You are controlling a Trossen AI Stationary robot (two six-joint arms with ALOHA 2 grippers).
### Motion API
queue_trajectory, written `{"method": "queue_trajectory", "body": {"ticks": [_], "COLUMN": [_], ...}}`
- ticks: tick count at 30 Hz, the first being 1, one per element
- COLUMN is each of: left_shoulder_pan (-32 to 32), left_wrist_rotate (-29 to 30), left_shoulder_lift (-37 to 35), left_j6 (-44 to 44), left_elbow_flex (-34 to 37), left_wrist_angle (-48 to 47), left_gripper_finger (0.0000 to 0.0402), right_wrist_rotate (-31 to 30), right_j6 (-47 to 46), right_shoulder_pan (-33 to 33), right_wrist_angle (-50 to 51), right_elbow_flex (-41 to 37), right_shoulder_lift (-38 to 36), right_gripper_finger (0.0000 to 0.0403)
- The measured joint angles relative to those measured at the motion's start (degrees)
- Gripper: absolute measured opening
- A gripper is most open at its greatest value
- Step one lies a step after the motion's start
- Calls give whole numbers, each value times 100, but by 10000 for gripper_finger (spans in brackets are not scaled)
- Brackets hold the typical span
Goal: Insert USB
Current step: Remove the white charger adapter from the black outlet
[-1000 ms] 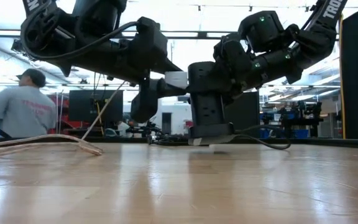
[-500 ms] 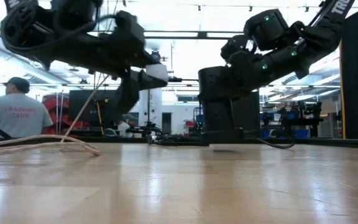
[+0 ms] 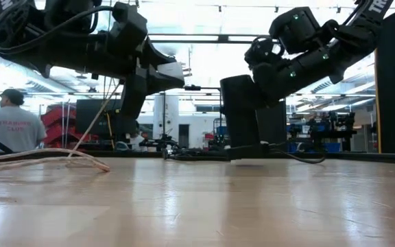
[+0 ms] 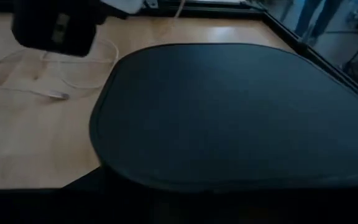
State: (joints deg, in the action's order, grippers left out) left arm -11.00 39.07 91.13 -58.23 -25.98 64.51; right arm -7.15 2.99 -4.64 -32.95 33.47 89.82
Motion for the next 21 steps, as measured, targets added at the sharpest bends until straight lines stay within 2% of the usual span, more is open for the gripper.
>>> {"method": "queue_trajectory", "body": {"ticks": [2, 7, 10, 16, 21], "left_shoulder_pan": [0, 0, 0, 0, 0], "left_wrist_rotate": [-2, -42, -44, -44, -44], "left_shoulder_lift": [0, 0, 0, 0, 0], "left_j6": [3, 26, 61, 67, 69], "left_elbow_flex": [0, 0, 0, 0, 0], "left_wrist_angle": [0, -7, -9, -19, -60], "left_gripper_finger": [154, 154, 154, 154, 154], "right_wrist_rotate": [-37, -60, -88, -200, -257], "right_j6": [-118, -397, -423, -497, -495], "right_shoulder_pan": [3, 0, -2, -2, 96], "right_wrist_angle": [70, 121, 174, 390, 963], "right_elbow_flex": [-2, 0, 0, 0, 7], "right_shoulder_lift": [2, 2, 2, -206, -1086], "right_gripper_finger": [234, 319, 351, 367, 359]}}
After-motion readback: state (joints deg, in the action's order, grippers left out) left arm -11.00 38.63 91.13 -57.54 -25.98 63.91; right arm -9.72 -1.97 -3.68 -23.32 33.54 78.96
